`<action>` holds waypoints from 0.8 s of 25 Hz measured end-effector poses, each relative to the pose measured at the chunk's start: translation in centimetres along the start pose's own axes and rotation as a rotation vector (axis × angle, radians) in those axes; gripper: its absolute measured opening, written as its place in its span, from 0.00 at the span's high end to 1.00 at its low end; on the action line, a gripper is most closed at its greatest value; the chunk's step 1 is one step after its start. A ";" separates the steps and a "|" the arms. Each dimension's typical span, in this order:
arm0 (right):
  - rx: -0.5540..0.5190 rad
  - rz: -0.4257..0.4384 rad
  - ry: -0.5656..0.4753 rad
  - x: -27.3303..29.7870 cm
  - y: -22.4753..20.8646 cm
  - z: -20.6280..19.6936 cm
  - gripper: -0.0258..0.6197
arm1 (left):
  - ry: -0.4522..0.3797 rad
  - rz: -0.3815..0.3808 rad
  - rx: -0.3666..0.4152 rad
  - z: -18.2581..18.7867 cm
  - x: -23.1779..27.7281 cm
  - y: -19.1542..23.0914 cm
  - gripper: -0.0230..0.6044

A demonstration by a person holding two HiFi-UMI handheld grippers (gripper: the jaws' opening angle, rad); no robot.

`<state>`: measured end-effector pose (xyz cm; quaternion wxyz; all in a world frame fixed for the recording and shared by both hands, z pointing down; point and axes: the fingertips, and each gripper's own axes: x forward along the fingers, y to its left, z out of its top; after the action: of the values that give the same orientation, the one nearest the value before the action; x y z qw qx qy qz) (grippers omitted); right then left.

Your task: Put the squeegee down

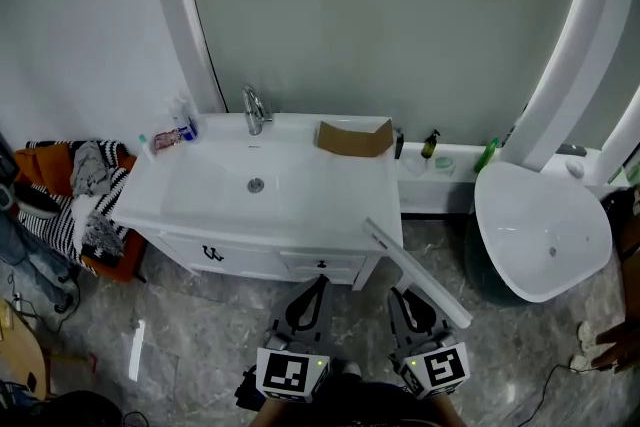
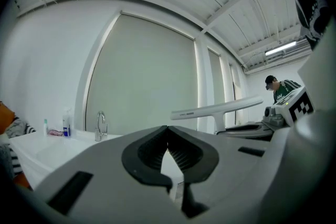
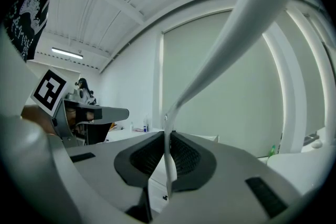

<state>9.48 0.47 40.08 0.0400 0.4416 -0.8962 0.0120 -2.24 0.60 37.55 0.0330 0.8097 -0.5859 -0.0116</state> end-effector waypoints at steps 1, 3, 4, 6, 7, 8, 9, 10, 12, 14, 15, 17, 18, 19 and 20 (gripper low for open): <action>0.001 -0.004 -0.001 0.5 0.1 0.1 0.88 | -0.002 -0.002 -0.001 0.1 0.3 0.7 0.96; 0.004 -0.013 -0.011 1.7 0.4 0.4 0.88 | -0.001 -0.009 -0.001 0.1 0.9 1.9 0.96; 0.006 -0.019 -0.017 2.2 0.4 0.6 0.88 | 0.002 -0.013 0.002 0.1 1.2 2.4 0.96; 0.015 -0.032 -0.021 3.2 0.3 0.8 0.88 | -0.014 -0.024 -0.001 0.5 1.9 3.0 0.96; 0.021 -0.038 -0.018 3.5 0.2 0.8 0.88 | -0.019 -0.030 -0.005 0.5 2.2 3.2 0.96; 0.027 -0.041 -0.013 3.8 0.2 0.7 0.88 | -0.019 -0.035 -0.009 0.5 2.3 3.4 0.96; 0.032 -0.044 -0.009 4.0 0.2 0.5 0.88 | -0.015 -0.038 -0.013 0.4 2.4 3.5 0.96; 0.037 -0.044 -0.004 4.2 0.2 0.4 0.88 | -0.009 -0.040 -0.016 0.2 2.5 3.6 0.96; 0.044 -0.045 0.004 4.7 0.1 0.2 0.88 | 0.013 -0.043 -0.018 -0.3 2.7 3.9 0.96; 0.048 -0.045 0.010 5.4 -0.2 0.1 0.88 | 0.038 -0.044 -0.020 -0.8 3.3 4.3 0.96; 0.049 -0.045 0.013 5.9 -0.4 0.0 0.88 | 0.036 -0.043 -0.026 -0.8 3.7 4.5 0.96; 0.053 -0.042 0.018 6.8 -1.0 -0.1 0.88 | 0.029 -0.038 -0.034 -0.8 4.7 4.9 0.96; 0.056 -0.040 0.022 7.3 -1.4 -0.2 0.88 | 0.037 -0.036 -0.033 -0.9 5.2 5.1 0.96; 0.060 -0.038 0.026 7.8 -1.8 -0.3 0.88 | 0.050 -0.035 -0.031 -1.1 5.7 5.4 0.96; 0.063 -0.035 0.031 8.4 -2.2 -0.4 0.88 | 0.060 -0.033 -0.029 -1.3 6.3 5.6 0.96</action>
<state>6.14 -7.52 41.18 0.0400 0.4579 -0.8869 0.0465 -5.56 -7.07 39.38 0.0621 0.8186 -0.5710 0.0038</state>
